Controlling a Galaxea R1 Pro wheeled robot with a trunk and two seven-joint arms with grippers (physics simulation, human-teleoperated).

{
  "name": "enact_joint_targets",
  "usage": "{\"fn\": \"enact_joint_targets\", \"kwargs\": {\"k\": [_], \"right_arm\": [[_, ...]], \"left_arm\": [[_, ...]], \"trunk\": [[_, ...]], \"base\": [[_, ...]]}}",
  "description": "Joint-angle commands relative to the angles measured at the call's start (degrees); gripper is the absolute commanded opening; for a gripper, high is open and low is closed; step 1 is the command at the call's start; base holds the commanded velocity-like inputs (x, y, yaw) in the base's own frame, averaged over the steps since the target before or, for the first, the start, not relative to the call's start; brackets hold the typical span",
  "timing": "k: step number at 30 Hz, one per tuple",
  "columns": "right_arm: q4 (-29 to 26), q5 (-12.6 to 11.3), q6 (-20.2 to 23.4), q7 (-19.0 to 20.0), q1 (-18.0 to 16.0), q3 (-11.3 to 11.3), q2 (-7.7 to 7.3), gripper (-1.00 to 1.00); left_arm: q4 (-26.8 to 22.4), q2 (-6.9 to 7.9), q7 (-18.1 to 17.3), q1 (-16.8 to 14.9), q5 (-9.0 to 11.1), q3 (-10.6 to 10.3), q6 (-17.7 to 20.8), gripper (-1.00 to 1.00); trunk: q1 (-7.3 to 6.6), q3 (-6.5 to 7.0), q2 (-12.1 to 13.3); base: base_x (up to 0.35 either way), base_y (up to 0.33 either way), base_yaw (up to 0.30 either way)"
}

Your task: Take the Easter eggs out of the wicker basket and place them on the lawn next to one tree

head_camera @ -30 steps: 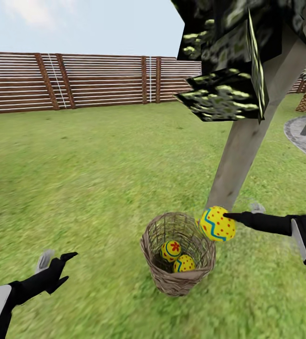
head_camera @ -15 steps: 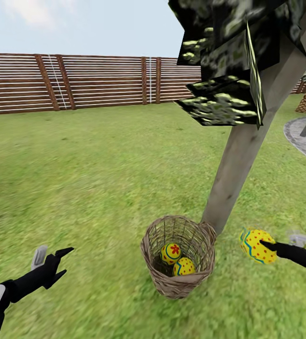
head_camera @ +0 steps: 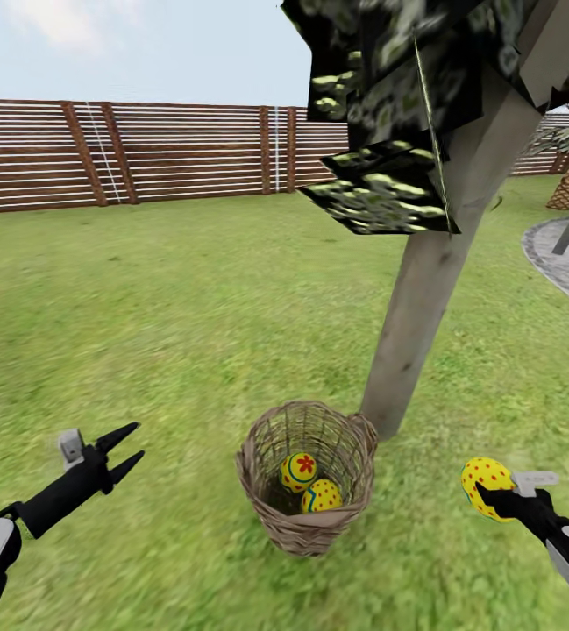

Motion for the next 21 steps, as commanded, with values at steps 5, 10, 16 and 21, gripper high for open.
{"fn": "enact_joint_targets", "kwargs": {"k": [5,10,16,21], "right_arm": [[0.0,0.6,-0.4,-2.4,0.0,-0.5,2.88,-1.00],[0.0,6.8,-0.7,-16.3,0.0,4.5,9.21,-1.00],[-0.3,7.3,-0.7,-17.7,-0.2,5.0,10.07,-1.00],[-0.2,7.1,-0.6,-17.8,-0.2,4.8,9.78,-1.00]], "left_arm": [[0.0,-0.06,-0.3,0.0,-0.1,0.0,0.3,1.00],[0.6,-0.23,-0.3,0.0,-0.1,0.0,0.2,1.00],[0.6,-0.17,-0.4,0.0,-0.1,0.1,0.2,1.00],[0.4,-0.81,-0.3,0.0,-0.1,0.0,0.1,1.00]], "trunk": [[-0.01,-0.05,0.0],[-0.01,-0.05,0.0],[0.87,-0.77,-1.6],[1.97,-1.66,-3.6]], "base": [[0.000,-0.332,0.000],[0.000,-0.043,0.000],[0.000,-0.001,0.000],[0.000,0.000,0.000]]}}
